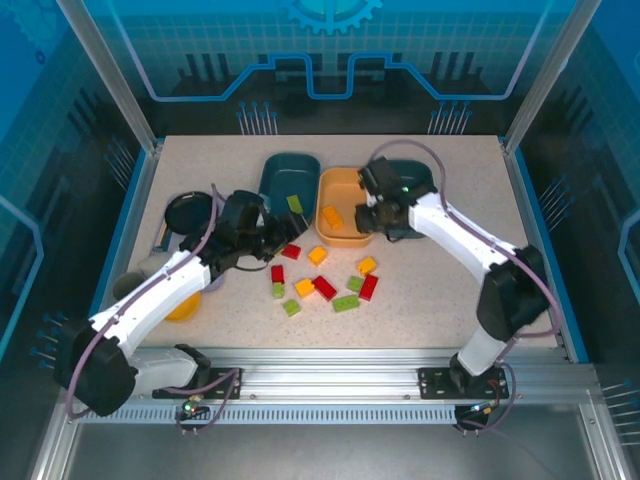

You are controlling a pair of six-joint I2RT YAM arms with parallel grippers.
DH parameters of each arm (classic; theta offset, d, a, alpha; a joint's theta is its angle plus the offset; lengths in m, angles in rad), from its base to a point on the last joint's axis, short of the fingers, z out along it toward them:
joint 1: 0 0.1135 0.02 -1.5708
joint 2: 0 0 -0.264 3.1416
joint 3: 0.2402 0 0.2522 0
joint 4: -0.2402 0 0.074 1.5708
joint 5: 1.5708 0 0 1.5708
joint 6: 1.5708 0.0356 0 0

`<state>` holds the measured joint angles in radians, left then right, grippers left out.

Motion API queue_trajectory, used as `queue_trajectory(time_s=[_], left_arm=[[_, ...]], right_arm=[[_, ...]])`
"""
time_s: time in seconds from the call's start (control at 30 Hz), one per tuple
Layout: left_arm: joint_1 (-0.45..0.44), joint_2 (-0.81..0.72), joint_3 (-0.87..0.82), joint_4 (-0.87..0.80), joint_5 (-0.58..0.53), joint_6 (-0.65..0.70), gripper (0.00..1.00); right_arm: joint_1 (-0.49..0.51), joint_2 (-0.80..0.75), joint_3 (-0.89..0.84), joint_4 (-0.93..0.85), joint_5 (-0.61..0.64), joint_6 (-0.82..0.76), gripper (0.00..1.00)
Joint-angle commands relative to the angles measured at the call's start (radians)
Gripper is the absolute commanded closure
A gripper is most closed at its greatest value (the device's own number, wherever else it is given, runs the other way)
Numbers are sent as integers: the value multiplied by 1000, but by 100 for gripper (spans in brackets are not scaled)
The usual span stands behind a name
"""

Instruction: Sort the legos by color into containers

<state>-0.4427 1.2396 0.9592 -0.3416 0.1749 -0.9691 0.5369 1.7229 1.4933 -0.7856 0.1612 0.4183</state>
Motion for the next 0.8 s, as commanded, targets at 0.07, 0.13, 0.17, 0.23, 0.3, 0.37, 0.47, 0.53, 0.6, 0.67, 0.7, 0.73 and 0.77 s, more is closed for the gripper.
queue_trajectory(time_s=[0.07, 0.13, 0.17, 0.23, 0.3, 0.37, 0.47, 0.53, 0.6, 0.67, 0.7, 0.73, 0.77], left_arm=[[125, 119, 110, -6, 77, 35, 26], [147, 147, 124, -3, 96, 41, 26], [151, 153, 129, -5, 95, 50, 26], [151, 155, 127, -12, 93, 59, 26], [151, 139, 101, -10, 94, 56, 26], [151, 112, 68, -8, 92, 50, 26], [150, 58, 22, -27, 86, 47, 26], [150, 17, 2, -71, 67, 52, 26], [150, -24, -6, -150, 32, 63, 27], [151, -43, -14, -227, -5, 78, 27], [151, -43, -20, -244, -12, 89, 27], [151, -32, -23, -263, -24, 97, 28], [154, -9, -22, -287, -37, 98, 28]], right_arm=[[-7, 360, 327, -120, 35, 44, 71], [-21, 479, 478, -186, 49, 64, 69], [-29, 537, 549, -214, 48, 69, 69], [-34, 597, 651, -247, 33, 70, 67], [-33, 667, 717, -272, 20, 69, 63], [-34, 683, 748, -294, 11, 74, 55], [-24, 633, 726, -282, 3, 68, 44], [-13, 557, 687, -261, 2, 64, 40], [5, 462, 608, -223, 14, 51, 39], [35, 317, 466, -127, -2, 22, 39], [48, 249, 367, -53, -31, 7, 39], [67, 170, 241, 39, -65, -13, 39], [90, 85, 121, 131, -91, -29, 38]])
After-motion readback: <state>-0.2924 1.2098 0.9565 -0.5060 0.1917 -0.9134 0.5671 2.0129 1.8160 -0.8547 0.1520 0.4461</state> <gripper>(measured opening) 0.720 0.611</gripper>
